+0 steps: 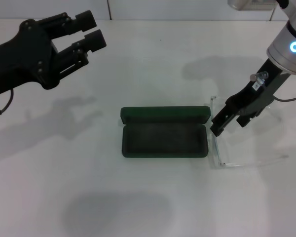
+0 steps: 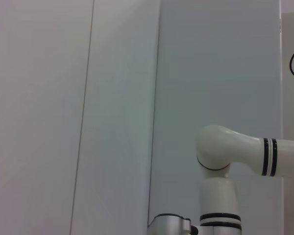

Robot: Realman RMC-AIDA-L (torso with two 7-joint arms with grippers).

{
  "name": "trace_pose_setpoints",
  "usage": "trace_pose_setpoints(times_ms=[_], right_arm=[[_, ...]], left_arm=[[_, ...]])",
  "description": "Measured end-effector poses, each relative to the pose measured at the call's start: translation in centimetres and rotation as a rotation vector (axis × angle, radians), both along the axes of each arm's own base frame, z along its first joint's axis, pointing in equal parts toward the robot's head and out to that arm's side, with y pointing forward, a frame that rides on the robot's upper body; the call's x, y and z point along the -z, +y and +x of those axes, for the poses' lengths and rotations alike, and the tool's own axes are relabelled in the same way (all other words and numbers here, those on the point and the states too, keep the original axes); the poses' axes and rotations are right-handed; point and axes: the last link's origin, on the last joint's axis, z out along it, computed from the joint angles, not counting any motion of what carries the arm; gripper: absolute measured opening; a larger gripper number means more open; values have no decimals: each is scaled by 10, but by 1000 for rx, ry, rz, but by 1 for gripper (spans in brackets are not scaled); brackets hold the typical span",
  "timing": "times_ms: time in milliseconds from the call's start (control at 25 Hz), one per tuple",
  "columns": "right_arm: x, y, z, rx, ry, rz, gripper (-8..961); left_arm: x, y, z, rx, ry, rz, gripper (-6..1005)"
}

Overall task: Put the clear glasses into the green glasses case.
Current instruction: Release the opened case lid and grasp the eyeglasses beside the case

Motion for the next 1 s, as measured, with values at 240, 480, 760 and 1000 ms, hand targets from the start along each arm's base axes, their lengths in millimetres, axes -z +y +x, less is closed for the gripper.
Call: trace_pose_setpoints(times_ms=[240, 480, 760, 1000], right_arm=[[4, 1, 3, 1, -7, 7, 783], [13, 4, 3, -19, -43, 6, 773], [18, 9, -2, -34, -49, 15, 761], [22, 11, -3, -34, -52, 16, 751]], left_arm=[[2, 0, 1, 6, 5, -6, 392], [4, 0, 2, 19, 11, 4, 390], [6, -1, 1, 19, 10, 5, 387], [8, -1, 0, 24, 12, 8, 385]])
